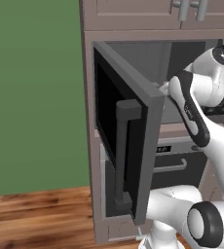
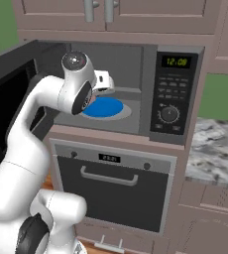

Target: Transport the steak from the fridge to the microwave and turn on the microwave.

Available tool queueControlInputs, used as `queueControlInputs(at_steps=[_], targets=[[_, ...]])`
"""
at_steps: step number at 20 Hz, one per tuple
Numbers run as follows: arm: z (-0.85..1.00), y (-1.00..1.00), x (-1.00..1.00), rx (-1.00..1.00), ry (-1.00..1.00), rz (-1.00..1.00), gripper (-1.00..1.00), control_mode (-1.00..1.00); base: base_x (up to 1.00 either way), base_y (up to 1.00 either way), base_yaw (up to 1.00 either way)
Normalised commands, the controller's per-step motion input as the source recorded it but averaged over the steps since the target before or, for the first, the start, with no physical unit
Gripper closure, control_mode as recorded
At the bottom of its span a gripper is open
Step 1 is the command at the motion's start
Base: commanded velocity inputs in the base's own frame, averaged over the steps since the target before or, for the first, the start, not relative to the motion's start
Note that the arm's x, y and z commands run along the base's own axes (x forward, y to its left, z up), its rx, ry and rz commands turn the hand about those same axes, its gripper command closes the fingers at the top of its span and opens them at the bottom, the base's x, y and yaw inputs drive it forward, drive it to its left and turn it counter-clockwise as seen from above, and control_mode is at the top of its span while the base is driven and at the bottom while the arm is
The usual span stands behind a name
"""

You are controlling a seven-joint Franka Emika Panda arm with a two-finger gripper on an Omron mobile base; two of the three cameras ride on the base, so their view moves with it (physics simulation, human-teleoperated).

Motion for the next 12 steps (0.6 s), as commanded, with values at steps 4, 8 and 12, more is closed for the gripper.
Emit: queueControlInputs(at_steps=[4,8,12], targets=[[-0.22,0.05,0.39,0.00,0.00,0.00,1.00,-1.00,0.00,0.00,0.00],[-0.23,0.05,0.35,0.00,0.00,0.00,1.00,-1.00,0.00,0.00,0.00],[-0.21,0.06,0.32,0.00,0.00,0.00,1.00,-1.00,0.00,0.00,0.00]])
